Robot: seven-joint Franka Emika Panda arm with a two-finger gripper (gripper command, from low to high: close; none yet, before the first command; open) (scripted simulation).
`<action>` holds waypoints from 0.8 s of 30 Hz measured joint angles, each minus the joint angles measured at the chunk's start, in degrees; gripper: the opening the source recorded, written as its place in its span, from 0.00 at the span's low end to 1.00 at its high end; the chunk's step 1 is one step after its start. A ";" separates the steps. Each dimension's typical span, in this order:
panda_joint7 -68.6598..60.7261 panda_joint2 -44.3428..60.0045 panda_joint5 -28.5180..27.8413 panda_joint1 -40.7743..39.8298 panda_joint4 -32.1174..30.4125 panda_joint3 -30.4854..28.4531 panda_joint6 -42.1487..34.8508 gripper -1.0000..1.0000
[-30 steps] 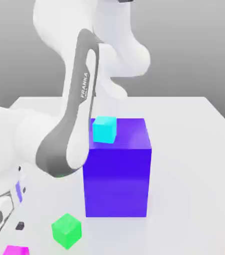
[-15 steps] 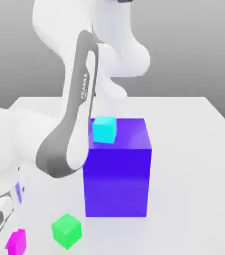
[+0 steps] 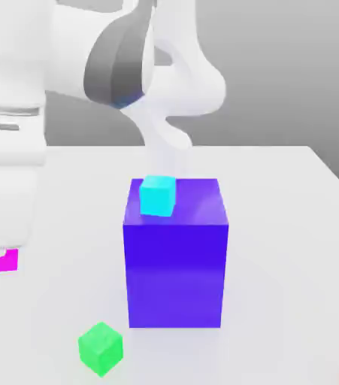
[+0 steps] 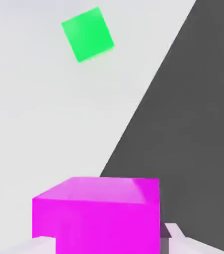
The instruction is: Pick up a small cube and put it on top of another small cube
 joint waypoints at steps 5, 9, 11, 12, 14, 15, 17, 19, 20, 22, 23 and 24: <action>-11.17 -3.23 0.31 0.48 -3.16 -0.98 0.35 0.00; -21.29 -3.24 2.32 1.69 -5.93 -2.40 1.91 0.00; -26.71 -2.34 3.92 2.40 -7.38 -2.92 3.14 0.00; -29.50 -1.68 4.87 2.81 -8.12 -3.10 3.85 0.00; -35.22 0.07 7.05 4.08 -9.61 -3.42 5.43 0.00; -38.19 1.15 8.34 4.68 -10.36 -3.33 6.33 0.00; -44.24 3.69 11.17 5.46 -11.84 -2.53 8.24 0.00; -50.43 6.65 14.39 6.44 -13.30 -1.50 10.38 0.00; -53.12 8.29 16.11 6.69 -13.83 -0.71 11.58 0.00; -56.71 11.85 19.61 5.91 -14.06 0.71 14.51 0.00; -58.13 13.70 21.33 5.27 -14.01 1.62 16.07 0.00; -59.44 15.57 22.99 4.55 -13.91 2.66 17.66 0.00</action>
